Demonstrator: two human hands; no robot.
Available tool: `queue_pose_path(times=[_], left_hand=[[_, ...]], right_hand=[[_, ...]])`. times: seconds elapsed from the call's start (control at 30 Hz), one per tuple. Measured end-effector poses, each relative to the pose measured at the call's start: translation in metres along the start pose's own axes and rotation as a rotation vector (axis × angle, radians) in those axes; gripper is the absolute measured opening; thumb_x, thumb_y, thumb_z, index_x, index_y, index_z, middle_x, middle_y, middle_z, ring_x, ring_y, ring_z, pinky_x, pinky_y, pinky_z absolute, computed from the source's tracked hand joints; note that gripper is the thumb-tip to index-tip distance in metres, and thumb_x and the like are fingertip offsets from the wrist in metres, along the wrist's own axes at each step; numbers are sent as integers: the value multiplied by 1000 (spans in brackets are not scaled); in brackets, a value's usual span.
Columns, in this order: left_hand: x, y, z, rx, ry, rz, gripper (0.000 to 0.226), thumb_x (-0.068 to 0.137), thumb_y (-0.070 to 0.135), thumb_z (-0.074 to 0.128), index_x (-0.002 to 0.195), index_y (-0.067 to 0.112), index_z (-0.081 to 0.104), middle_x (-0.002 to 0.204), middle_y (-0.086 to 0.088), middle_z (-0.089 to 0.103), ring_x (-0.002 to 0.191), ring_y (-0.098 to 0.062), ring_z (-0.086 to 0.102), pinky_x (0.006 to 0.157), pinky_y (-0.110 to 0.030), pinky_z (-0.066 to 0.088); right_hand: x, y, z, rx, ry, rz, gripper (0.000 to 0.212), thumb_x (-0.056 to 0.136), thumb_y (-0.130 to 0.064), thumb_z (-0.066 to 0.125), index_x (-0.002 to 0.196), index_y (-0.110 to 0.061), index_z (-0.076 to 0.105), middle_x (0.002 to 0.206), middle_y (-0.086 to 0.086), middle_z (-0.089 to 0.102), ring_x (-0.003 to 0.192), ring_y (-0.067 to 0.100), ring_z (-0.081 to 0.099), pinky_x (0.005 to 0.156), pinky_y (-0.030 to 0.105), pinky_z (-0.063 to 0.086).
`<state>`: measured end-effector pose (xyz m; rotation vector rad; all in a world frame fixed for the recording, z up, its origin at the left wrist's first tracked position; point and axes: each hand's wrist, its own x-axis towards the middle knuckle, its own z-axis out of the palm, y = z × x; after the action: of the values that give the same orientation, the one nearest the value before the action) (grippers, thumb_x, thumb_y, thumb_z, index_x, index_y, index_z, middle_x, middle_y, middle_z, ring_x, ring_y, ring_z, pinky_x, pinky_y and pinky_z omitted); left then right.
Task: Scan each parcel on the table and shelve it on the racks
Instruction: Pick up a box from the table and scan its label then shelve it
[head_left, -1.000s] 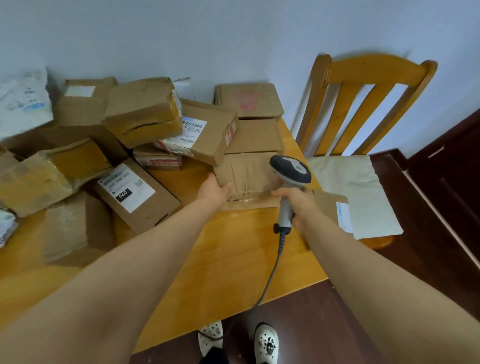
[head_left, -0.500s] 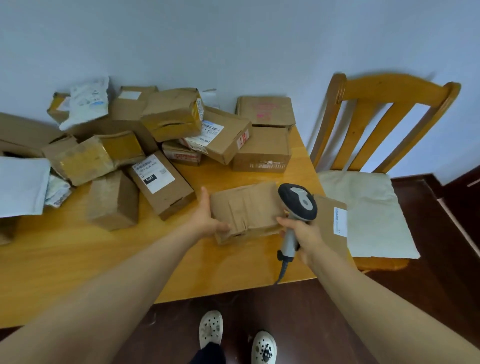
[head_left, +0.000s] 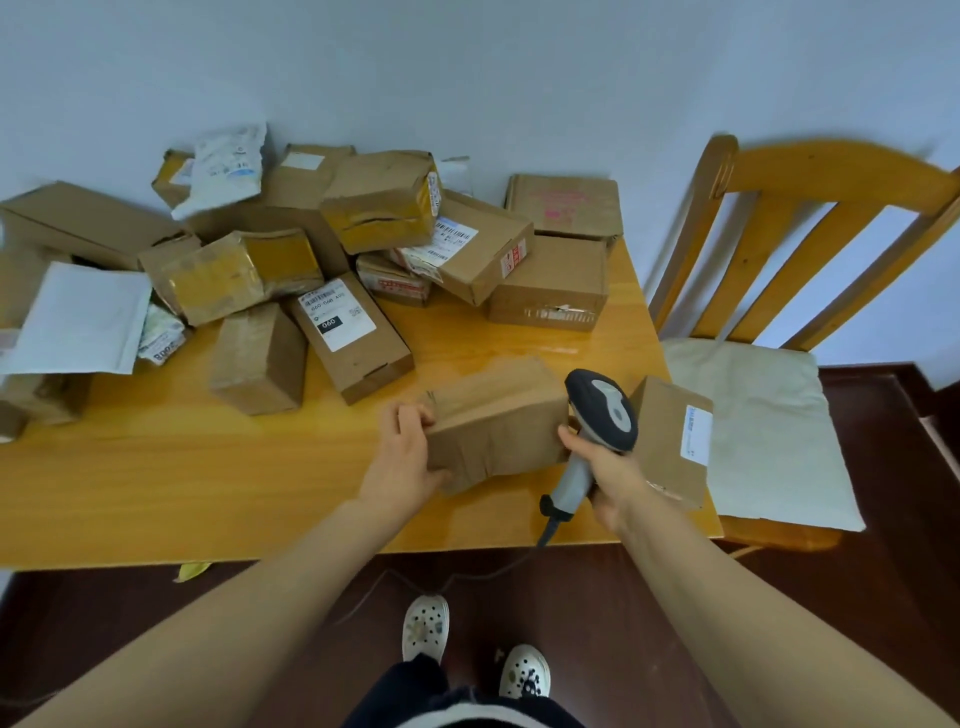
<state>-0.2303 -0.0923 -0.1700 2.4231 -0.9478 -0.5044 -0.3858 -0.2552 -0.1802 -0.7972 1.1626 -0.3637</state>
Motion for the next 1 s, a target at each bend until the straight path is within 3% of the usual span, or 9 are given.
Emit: queue_pose_path(times=[0.17, 0.27, 0.4, 0.5, 0.57, 0.63, 0.83, 0.93, 1.0], left_hand=[[-15, 2, 8, -38, -68, 27, 54, 77, 29, 73, 112, 15, 34, 134, -5, 22, 111, -22, 42, 89, -29, 44], [-20, 8, 2, -115, -67, -37, 63, 70, 50, 57, 117, 16, 33, 128, -2, 27, 107, -18, 42, 81, -31, 44], [-12, 12, -4, -386, -4, -198, 86, 79, 43, 58, 149, 16, 16, 149, -4, 26, 134, -21, 32, 108, -44, 37], [-3, 18, -6, -646, -114, -319, 81, 92, 27, 61, 154, 20, 9, 153, -2, 30, 137, -22, 33, 109, -35, 33], [6, 21, -8, -801, -103, -435, 71, 95, 35, 55, 154, 22, 16, 154, -1, 30, 137, -25, 34, 112, -41, 32], [14, 18, -11, -764, -87, -488, 74, 94, 38, 56, 154, 22, 16, 154, -4, 31, 136, -27, 36, 111, -47, 35], [16, 2, -16, -623, -145, -401, 118, 71, 6, 82, 154, 24, 0, 146, -9, 32, 130, -30, 42, 106, -50, 41], [7, 0, -17, -510, -147, -353, 127, 65, 12, 87, 154, 26, -3, 142, -9, 27, 130, -27, 38, 111, -48, 35], [1, 1, -16, -402, -156, -302, 121, 62, 20, 90, 154, 21, 11, 135, -7, 26, 127, -26, 39, 112, -45, 34]], right_hand=[[-2, 8, -12, 34, 50, 8, 29, 82, -11, 74, 108, -14, 63, 104, -1, 63, 105, 22, 54, 88, 40, 46], [-3, 4, -15, 34, 68, -32, 16, 83, -12, 73, 97, -15, 67, 96, 0, 64, 96, 20, 56, 79, 36, 46], [-4, -5, -13, 40, 119, -69, 14, 83, -16, 75, 94, -14, 66, 89, 0, 64, 79, 15, 56, 70, 33, 46], [-4, -8, -6, 10, 105, -98, 15, 82, -18, 76, 92, -14, 65, 86, 1, 64, 78, 17, 57, 69, 32, 47], [-4, -9, -1, -1, 115, -107, 22, 81, -21, 77, 98, -13, 65, 89, 2, 66, 83, 19, 60, 73, 34, 49], [-4, -10, 2, -12, 114, -106, 19, 82, -22, 77, 95, -16, 65, 88, 1, 67, 81, 19, 61, 76, 37, 50], [-4, -9, 10, -35, 55, -106, 15, 80, -4, 75, 82, -12, 63, 76, 0, 65, 62, 10, 64, 68, 33, 55], [-1, -7, 12, -46, 50, -92, 19, 79, 3, 74, 91, -7, 63, 86, 6, 66, 70, 18, 65, 72, 34, 57], [-1, -3, 9, -51, 67, -75, 19, 78, 4, 73, 86, -10, 62, 85, 6, 65, 76, 21, 62, 82, 40, 54]])
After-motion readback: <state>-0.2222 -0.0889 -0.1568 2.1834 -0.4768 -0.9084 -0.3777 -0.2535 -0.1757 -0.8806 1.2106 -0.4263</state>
